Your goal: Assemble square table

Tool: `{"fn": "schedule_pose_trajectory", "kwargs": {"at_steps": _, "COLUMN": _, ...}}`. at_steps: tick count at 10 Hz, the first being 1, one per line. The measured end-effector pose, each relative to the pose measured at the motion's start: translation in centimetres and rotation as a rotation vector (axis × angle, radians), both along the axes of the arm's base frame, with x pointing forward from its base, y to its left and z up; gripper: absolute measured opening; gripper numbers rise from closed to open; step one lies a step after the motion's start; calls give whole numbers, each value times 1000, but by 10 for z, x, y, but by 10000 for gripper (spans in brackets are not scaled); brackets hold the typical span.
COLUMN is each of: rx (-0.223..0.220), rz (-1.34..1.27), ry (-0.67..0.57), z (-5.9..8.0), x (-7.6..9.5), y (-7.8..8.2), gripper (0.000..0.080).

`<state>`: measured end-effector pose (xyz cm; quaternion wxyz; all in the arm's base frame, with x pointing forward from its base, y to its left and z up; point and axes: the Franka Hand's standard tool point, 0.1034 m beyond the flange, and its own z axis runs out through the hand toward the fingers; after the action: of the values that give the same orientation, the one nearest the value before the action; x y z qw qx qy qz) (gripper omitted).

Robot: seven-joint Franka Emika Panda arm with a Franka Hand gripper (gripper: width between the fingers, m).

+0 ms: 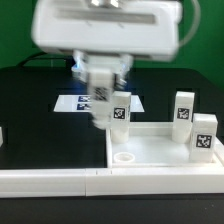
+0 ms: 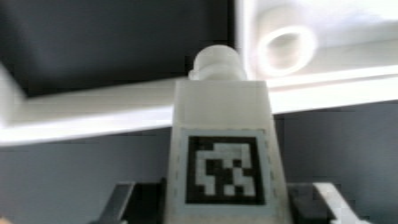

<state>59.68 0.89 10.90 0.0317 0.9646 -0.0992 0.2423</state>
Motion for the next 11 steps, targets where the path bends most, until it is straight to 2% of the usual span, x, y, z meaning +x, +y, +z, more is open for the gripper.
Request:
{"fn": "schedule_pose_trajectory", "kwargs": {"at_steps": 1, "rx": -6, "rz": 7, "ry": -8, "z": 0, "x": 8, "y": 5, "gripper": 290}}
{"fn": "schedule_pose_trajectory", "kwargs": {"at_steps": 5, "rx": -11, "rz": 12, "ry": -5, "z": -1, "x": 7, "y": 3, "gripper": 290}}
{"fn": "schedule_pose_trajectory", "kwargs": {"at_steps": 7, "rx": -27, "rz": 16, "ry": -8, "z": -13, "x": 9, "y": 2, "gripper": 290}}
{"fn": "schedule_pose_trajectory", "kwargs": {"at_steps": 9, "rx": -30, "rz": 10, "ry": -27, "z": -6, "x": 21, "y": -5, "gripper": 290}}
{"fn": "schedule_pose_trajectory", "kwargs": {"at_steps": 11, "rx": -32, "rz": 6, "ry": -25, "z": -8, "x": 21, "y": -8, "gripper": 290}}
